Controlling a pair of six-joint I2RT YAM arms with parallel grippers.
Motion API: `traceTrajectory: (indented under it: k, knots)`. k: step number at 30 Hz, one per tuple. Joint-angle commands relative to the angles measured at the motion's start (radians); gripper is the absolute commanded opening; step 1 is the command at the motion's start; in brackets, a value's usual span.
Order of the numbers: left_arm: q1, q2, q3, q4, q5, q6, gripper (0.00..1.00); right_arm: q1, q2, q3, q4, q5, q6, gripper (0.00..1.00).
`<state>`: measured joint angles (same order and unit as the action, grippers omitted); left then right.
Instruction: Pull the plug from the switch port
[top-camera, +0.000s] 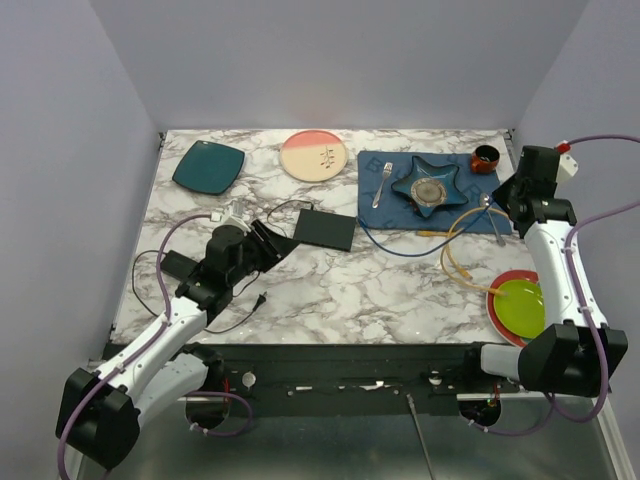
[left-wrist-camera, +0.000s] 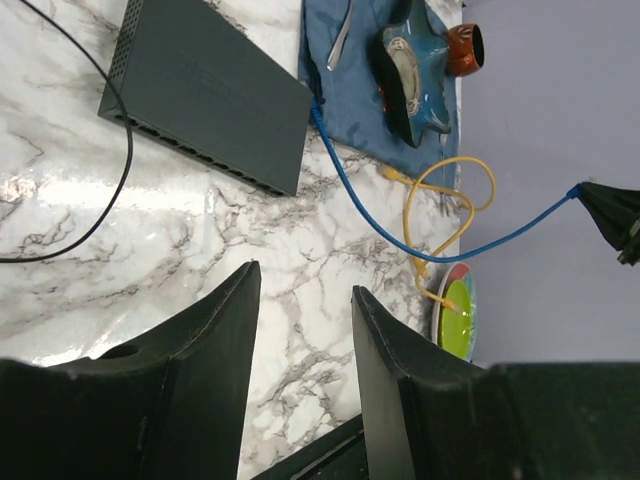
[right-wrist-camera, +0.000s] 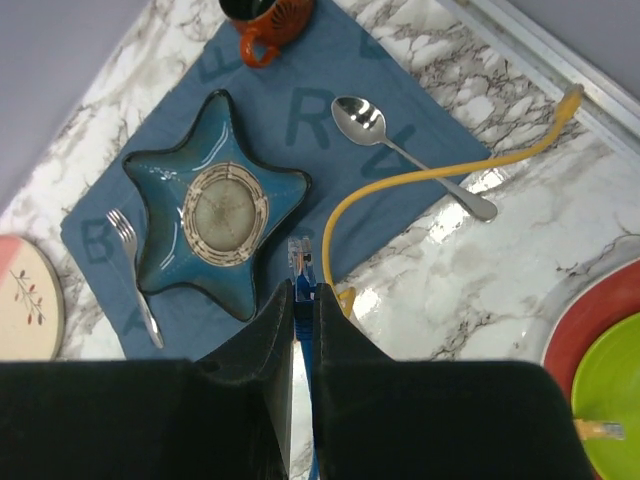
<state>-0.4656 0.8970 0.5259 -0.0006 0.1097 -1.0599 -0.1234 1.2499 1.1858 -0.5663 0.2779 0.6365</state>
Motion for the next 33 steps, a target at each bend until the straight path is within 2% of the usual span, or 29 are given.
traceTrajectory:
  k: [1, 2, 3, 4, 5, 9, 12, 14, 17, 18, 19, 21, 25, 28, 33]
  knots:
    - [0.002, -0.038, -0.038, -0.004, 0.030, 0.000, 0.50, 0.001, -0.018, -0.029, 0.032, 0.012, -0.021, 0.01]
    - [0.002, -0.038, -0.047, -0.004, 0.030, 0.000, 0.50, -0.001, -0.023, -0.044, 0.037, 0.010, -0.026, 0.10]
    - [0.002, -0.036, -0.052, -0.004, 0.033, -0.003, 0.51, -0.001, -0.026, -0.063, 0.036, 0.007, -0.027, 0.35]
    - [0.001, -0.029, -0.055, 0.019, 0.038, -0.005, 0.51, -0.001, -0.046, -0.072, 0.034, -0.003, -0.015, 0.48]
    - [0.002, -0.024, -0.058, 0.025, 0.039, -0.005, 0.51, -0.001, -0.062, -0.080, 0.026, -0.049, 0.000, 0.54]
    - [0.002, -0.003, -0.058, 0.036, 0.045, -0.005, 0.50, 0.021, -0.210, -0.172, 0.146, -0.212, 0.066, 0.70]
    - [0.001, 0.009, -0.056, 0.037, 0.041, -0.006, 0.50, 0.122, -0.213, -0.155, 0.183, -0.249, 0.051, 0.71]
    - [0.001, 0.025, -0.056, 0.042, 0.036, -0.011, 0.51, 0.226, -0.163, -0.092, 0.172, -0.273, 0.008, 0.69]
    - [-0.001, 0.065, -0.055, 0.045, 0.035, -0.021, 0.50, 0.319, 0.006, -0.023, 0.186, -0.405, -0.030, 0.49]
    - [-0.004, 0.075, -0.052, 0.044, 0.033, -0.020, 0.50, 0.343, 0.050, -0.003, 0.184, -0.420, -0.037, 0.29]
    - [-0.004, 0.094, -0.050, 0.044, 0.030, -0.020, 0.50, 0.363, 0.142, 0.015, 0.186, -0.431, -0.043, 0.19]
    - [-0.008, 0.108, -0.047, 0.024, -0.001, -0.017, 0.49, 0.418, 0.222, 0.073, 0.184, -0.453, -0.063, 0.08]
    - [-0.015, 0.125, -0.052, 0.002, -0.060, 0.008, 0.49, 0.491, 0.377, 0.150, 0.219, -0.459, -0.090, 0.00]
    - [-0.015, 0.175, -0.032, -0.018, -0.087, 0.017, 0.48, 0.533, 0.517, 0.274, 0.220, -0.488, -0.103, 0.00]
    - [-0.018, 0.302, 0.019, -0.007, -0.082, 0.003, 0.41, 0.570, 0.765, 0.486, 0.141, -0.493, -0.109, 0.00]
